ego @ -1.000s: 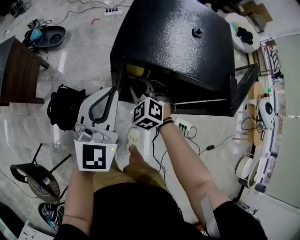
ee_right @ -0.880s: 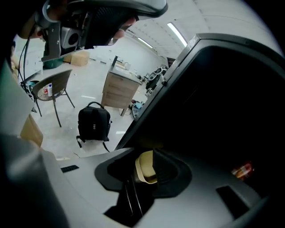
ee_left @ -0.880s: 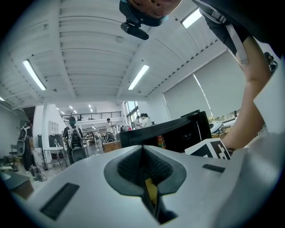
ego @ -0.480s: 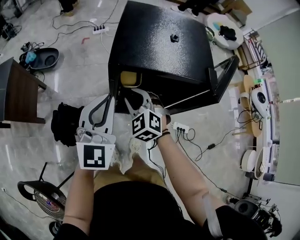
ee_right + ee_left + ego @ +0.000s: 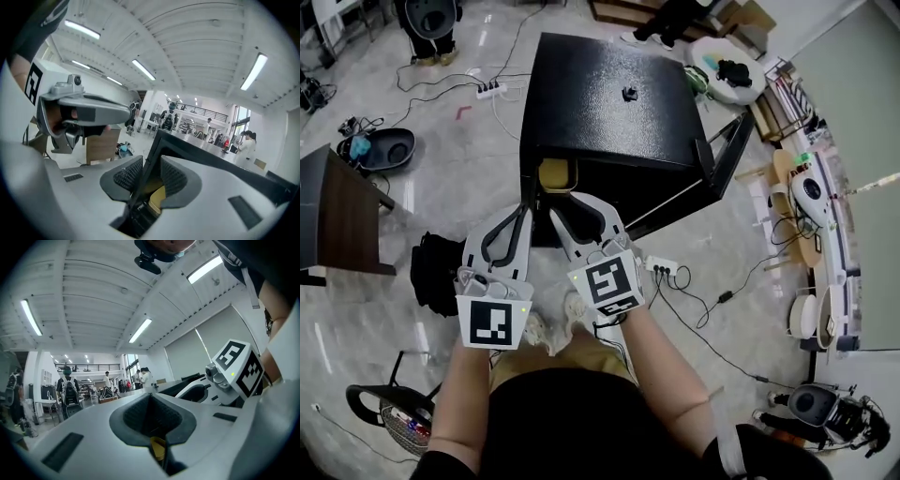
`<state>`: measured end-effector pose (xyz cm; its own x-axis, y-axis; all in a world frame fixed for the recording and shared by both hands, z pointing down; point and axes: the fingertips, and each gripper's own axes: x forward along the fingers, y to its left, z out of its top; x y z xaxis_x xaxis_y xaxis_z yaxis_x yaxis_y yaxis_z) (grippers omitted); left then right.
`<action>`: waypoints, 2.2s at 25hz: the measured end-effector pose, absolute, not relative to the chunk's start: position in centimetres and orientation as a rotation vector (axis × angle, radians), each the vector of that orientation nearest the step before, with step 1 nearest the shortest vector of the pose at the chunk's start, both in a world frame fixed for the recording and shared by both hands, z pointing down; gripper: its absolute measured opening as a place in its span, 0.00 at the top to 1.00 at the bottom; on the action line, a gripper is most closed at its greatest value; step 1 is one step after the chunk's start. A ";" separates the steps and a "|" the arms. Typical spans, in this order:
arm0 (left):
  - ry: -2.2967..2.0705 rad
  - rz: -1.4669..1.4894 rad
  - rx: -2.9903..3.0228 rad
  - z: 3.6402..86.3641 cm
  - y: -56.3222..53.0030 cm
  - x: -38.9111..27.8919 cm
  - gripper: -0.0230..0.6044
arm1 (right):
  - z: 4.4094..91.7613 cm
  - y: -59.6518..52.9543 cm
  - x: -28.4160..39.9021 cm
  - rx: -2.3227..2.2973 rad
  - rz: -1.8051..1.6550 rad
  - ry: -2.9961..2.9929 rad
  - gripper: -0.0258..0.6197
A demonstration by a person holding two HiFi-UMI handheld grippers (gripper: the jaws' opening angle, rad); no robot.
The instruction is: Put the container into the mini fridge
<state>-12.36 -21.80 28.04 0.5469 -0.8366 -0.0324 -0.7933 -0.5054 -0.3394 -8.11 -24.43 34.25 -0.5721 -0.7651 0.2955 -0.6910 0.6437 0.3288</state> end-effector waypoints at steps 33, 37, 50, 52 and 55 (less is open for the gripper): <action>1.393 -0.248 -2.386 24.6 -20.0 -2.5 0.93 | 26.0 -20.0 0.3 1.135 -0.369 -2.822 0.91; 1.431 -0.259 -2.362 25.1 -19.2 -0.8 0.93 | 25.9 -19.7 2.0 1.124 -0.358 -2.876 0.91; 1.480 -0.259 -2.317 25.0 -18.0 2.3 0.93 | 26.0 -18.4 4.8 1.091 -0.398 -2.898 0.91; 1.478 -0.261 -2.318 25.1 -18.0 2.8 0.93 | 26.0 -18.4 5.2 1.088 -0.404 -2.894 0.91; 1.481 -0.259 -2.319 25.1 -18.2 3.1 0.93 | 26.0 -18.5 5.5 1.086 -0.405 -2.897 0.91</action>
